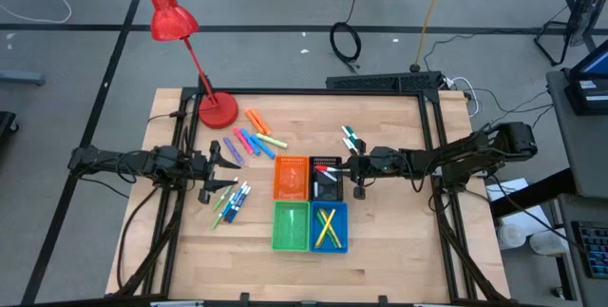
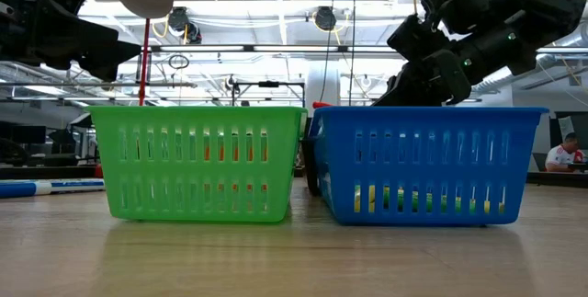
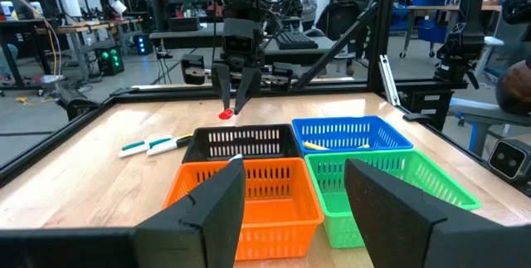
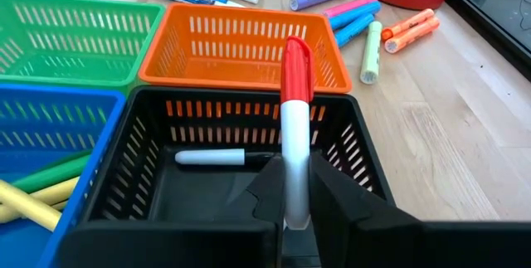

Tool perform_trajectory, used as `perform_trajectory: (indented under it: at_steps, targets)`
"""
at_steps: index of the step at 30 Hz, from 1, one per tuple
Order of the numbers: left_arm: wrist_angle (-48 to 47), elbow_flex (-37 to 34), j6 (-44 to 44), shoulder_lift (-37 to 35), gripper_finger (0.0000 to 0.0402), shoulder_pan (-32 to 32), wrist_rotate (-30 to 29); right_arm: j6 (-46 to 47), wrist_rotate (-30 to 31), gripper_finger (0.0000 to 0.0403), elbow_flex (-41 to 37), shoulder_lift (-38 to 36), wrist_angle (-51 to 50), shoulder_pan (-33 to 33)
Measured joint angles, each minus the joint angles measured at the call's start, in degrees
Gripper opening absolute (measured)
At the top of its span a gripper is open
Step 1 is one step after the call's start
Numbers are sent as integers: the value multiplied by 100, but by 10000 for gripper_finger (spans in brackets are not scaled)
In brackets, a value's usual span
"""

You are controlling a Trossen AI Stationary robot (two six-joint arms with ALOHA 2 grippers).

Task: Pick & Place Markers
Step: Put the red highlighter pen into the black basket, then put the black highlighter pen into the black basket

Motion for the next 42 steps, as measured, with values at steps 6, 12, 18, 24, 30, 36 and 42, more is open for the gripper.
perform_trajectory:
  at_steps: [6,12,18,24,30,36,42]
  targets:
    - [0,0,0,-1,212,1,-1,-1,0,27,0,0,-7,0]
    - [1,0,0,-1,212,0,0,0,0,33,0,0,-22,0]
    - [-1,0,0,1,212,1,0,-2,0,28,0,0,-24,0]
    - [1,0,0,0,212,1,0,-2,11,37,0,0,7,0]
    - [1,0,0,-1,212,-1,-1,-2,17,58,-2,0,55,0]
    - [0,0,0,-1,212,0,0,-2,20,62,-2,0,72,0]
    - [1,0,0,-1,212,1,-2,-135,34,61,-2,0,87,0]
